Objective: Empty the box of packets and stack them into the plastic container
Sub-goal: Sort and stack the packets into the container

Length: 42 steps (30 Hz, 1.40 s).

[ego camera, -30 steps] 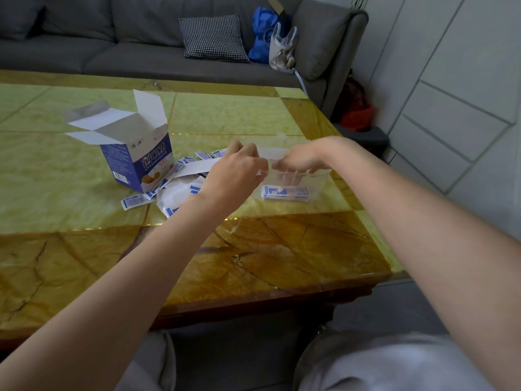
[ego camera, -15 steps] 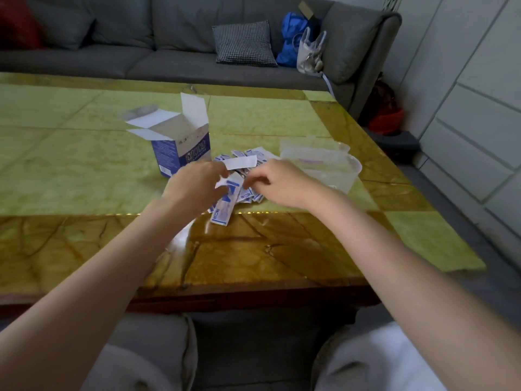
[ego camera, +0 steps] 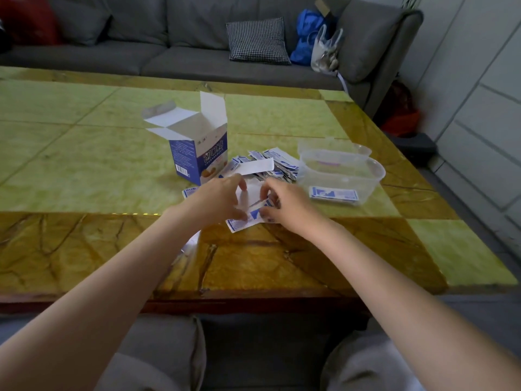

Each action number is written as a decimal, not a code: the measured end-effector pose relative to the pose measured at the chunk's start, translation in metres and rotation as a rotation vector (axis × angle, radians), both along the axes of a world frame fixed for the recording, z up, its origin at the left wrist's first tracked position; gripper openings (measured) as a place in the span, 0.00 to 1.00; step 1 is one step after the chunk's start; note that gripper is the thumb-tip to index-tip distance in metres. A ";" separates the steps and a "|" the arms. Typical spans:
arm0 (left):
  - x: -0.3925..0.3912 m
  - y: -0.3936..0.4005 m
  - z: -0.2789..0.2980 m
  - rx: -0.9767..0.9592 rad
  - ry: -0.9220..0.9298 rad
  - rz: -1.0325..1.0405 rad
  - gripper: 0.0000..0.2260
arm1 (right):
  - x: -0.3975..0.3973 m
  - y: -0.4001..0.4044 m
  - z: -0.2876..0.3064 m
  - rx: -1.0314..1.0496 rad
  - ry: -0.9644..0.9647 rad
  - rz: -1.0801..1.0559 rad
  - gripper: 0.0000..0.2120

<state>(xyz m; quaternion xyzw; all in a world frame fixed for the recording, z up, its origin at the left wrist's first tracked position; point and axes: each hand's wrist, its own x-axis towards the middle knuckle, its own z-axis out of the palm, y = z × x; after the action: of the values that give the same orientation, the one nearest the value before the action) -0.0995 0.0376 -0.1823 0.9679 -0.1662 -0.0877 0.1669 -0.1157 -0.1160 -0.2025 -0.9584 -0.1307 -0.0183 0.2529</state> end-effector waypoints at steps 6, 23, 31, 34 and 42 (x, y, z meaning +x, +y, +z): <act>0.002 -0.004 0.003 -0.090 0.040 -0.067 0.10 | -0.002 -0.011 0.012 0.223 -0.029 -0.112 0.05; -0.002 0.005 0.017 -0.301 -0.071 -0.033 0.04 | -0.013 -0.024 0.032 0.135 -0.173 0.093 0.13; -0.007 -0.001 0.008 -0.032 -0.128 -0.107 0.17 | -0.016 -0.023 0.021 -0.208 -0.166 0.117 0.10; -0.007 -0.001 -0.003 0.096 -0.076 -0.100 0.19 | -0.019 -0.025 0.011 -0.343 -0.150 0.126 0.17; -0.005 -0.001 0.000 0.025 -0.130 -0.034 0.04 | -0.022 -0.034 -0.001 -0.261 -0.096 0.160 0.08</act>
<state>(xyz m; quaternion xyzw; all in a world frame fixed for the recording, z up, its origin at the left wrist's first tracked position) -0.1041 0.0363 -0.1820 0.9706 -0.1921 -0.0296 0.1421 -0.1378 -0.1498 -0.2039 -0.9678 -0.2197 -0.0266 0.1202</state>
